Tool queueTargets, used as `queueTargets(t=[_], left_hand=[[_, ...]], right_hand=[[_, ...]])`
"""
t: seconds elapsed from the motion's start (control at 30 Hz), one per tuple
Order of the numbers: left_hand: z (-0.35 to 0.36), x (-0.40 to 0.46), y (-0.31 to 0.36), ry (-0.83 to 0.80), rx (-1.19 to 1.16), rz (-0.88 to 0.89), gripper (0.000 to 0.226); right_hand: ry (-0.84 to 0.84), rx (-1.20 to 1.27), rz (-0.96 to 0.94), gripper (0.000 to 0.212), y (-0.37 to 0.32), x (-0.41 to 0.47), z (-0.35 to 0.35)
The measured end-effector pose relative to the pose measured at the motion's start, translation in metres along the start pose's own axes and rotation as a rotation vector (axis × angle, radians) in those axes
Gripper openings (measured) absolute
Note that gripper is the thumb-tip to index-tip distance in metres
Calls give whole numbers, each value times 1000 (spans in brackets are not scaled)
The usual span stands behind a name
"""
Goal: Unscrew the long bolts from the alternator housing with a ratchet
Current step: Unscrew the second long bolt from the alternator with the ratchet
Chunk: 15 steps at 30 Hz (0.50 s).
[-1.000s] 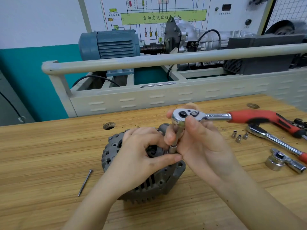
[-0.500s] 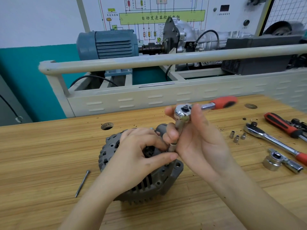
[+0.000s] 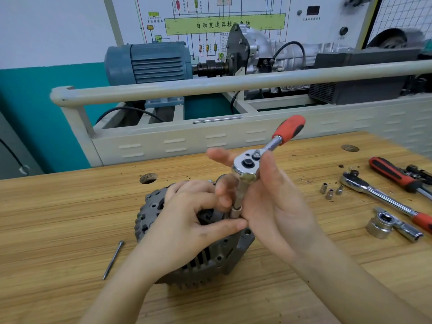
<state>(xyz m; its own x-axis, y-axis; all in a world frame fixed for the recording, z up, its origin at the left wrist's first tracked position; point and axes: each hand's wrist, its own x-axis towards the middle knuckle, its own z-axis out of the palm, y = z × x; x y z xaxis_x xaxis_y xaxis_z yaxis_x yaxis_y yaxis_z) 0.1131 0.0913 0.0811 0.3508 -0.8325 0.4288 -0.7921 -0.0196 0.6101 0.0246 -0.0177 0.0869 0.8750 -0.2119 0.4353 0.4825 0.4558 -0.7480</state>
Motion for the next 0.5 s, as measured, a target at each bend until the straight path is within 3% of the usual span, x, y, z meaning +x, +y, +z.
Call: queueTargets(t=[0.13,0.3,0.5], left_hand=[[2,-1,1,50,-7,-23,21],[0,0,0,11,-6,-11,24],[0,-2,0,-3,48,-25,27]], right_hand=[[5,23,-45,26,0,-3,0],[-19,30,-66,24,1,-3,0],[9,192,-8,36,0,3,-7]])
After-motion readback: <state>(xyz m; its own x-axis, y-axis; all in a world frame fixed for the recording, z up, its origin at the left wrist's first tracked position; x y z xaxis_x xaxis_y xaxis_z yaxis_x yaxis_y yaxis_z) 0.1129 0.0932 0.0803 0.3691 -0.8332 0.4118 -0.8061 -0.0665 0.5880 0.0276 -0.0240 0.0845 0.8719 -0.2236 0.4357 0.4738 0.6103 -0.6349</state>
